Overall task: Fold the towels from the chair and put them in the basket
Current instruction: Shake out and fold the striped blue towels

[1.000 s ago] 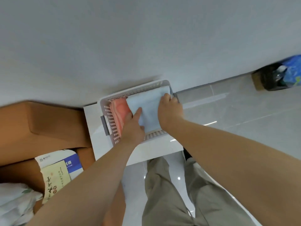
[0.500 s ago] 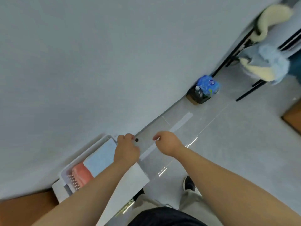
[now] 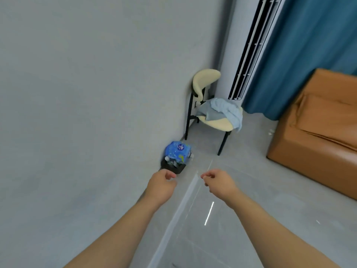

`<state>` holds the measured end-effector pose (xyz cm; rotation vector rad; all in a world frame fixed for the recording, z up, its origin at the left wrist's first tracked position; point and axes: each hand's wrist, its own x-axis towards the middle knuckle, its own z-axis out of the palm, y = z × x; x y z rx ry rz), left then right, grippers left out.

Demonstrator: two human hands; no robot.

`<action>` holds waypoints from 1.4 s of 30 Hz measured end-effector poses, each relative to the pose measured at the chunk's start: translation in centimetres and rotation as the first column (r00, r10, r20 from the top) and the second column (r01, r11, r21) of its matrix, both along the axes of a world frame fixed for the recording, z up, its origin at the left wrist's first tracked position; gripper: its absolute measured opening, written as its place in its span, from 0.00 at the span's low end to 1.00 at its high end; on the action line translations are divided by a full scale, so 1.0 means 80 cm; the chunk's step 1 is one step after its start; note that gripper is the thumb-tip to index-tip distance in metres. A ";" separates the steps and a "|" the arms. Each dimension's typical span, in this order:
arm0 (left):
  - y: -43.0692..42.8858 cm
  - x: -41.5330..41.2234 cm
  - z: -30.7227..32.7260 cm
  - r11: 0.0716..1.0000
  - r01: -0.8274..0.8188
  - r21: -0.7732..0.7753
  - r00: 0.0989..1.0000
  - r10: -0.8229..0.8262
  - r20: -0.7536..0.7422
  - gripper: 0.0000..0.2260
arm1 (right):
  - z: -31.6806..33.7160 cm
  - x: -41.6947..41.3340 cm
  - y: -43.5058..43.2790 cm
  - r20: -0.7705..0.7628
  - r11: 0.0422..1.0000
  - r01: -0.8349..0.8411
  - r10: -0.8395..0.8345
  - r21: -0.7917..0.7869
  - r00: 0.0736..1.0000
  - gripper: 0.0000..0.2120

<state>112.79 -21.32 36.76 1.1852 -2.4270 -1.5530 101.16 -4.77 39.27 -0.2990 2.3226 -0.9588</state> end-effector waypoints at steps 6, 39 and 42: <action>0.052 -0.197 0.014 0.994 0.034 0.104 0.998 -0.029 -0.050 0.05 | 0.008 -0.176 0.057 0.024 0.997 0.072 -0.072 -0.017 0.997 0.09; 0.061 -1.231 -0.196 0.930 0.367 0.031 0.823 -0.341 0.454 0.15 | -0.157 -1.223 0.083 0.244 0.949 -0.185 0.122 0.255 0.962 0.13; 0.031 -1.297 -0.260 0.848 0.530 0.007 0.706 -0.446 0.550 0.17 | -0.205 -1.268 0.062 0.278 0.934 -0.219 0.140 0.281 0.950 0.15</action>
